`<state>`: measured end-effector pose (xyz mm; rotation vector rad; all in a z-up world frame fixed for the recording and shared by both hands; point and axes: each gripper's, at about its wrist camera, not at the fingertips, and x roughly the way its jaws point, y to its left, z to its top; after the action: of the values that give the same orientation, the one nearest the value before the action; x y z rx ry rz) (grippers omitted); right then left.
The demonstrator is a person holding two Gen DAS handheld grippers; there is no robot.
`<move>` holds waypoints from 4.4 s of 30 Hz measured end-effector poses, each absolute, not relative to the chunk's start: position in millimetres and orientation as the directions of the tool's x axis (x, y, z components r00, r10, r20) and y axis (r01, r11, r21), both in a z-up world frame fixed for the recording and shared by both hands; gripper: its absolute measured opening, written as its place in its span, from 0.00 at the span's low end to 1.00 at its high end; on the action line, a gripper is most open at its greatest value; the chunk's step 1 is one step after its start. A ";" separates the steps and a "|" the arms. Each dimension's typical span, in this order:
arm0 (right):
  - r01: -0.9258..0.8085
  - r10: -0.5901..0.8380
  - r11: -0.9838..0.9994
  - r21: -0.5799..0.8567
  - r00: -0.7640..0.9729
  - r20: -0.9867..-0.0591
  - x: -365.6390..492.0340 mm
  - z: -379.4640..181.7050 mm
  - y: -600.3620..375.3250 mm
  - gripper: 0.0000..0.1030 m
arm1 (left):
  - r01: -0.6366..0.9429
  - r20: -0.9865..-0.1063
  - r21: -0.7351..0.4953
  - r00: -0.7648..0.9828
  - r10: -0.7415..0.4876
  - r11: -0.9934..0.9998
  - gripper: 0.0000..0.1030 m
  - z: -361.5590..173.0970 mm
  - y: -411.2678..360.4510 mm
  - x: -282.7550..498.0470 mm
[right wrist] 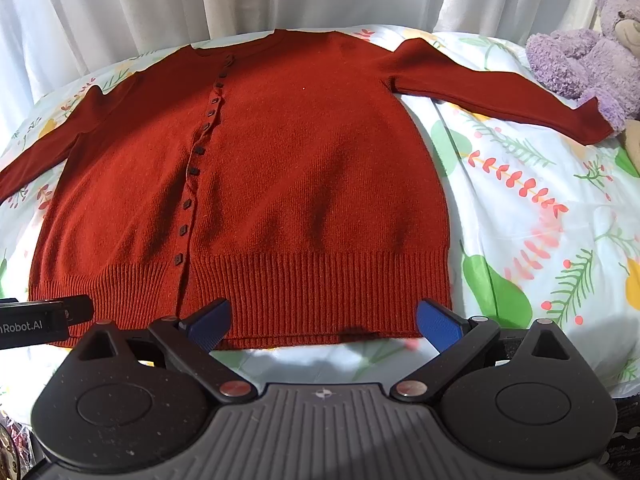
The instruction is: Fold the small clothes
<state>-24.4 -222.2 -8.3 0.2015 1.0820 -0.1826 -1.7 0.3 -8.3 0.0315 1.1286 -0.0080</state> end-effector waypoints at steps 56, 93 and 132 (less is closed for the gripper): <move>0.248 -0.042 0.965 0.083 0.459 -0.888 -23.1 -9.7 -224.0 0.96 | 0.018 -0.915 0.022 0.403 0.013 1.000 1.00 -10.6 -3.8 -1.6; 0.229 -0.006 0.966 0.115 0.469 -0.883 -18.5 -12.6 -225.9 0.96 | 0.020 -0.927 0.017 0.375 0.008 1.000 1.00 -12.7 -2.4 11.0; 0.571 -0.384 0.783 0.248 0.757 -0.529 63.6 -53.2 -578.6 0.05 | -0.023 -0.747 -0.506 0.512 -0.424 0.863 0.94 -21.3 -46.0 142.3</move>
<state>63.5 -578.6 -53.2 0.4150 0.4769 -0.5369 142.3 -46.0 -21.3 -0.4933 1.0144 -0.2538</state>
